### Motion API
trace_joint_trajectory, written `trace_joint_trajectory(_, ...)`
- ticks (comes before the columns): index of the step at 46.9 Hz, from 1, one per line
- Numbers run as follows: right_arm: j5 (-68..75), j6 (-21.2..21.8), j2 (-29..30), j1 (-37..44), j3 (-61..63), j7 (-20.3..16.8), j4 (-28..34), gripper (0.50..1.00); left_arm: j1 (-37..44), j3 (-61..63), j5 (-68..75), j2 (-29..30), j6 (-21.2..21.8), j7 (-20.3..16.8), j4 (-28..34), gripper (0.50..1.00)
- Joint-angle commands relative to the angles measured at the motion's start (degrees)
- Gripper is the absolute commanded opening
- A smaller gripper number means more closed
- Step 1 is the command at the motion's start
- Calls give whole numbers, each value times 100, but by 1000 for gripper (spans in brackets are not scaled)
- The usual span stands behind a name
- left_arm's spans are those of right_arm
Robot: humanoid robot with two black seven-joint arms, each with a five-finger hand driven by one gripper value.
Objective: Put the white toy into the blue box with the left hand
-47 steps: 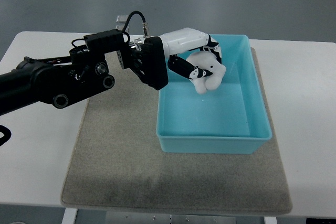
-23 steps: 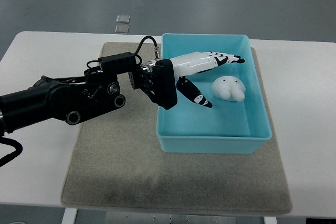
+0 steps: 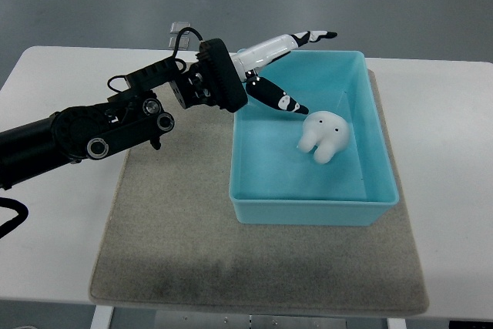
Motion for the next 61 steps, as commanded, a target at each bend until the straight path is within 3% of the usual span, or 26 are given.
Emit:
trace_joint_trajectory(1,0,0,0,1,0,8,0,936,5,-99,-891,80,87,0,38,994)
trace_joint_trajectory(9,0,0,0,1,0,-1,0,936,31,-354,-2526,414,439,-9,37,994)
trace_joint_trajectory(24,0,0,0,1,0,-1,0,936,558,-1128,-5067,906,299,8,46,996)
trace_joint_trajectory(37,0,8,0,1,0,-1,0,936,1226,-1857,-6016,1012,-26,8,336,1000)
trace_joint_trajectory(61,0,0,0,1,0,-1,0,936,1552,-1927,-7098,1029,-466,43,530,1000)
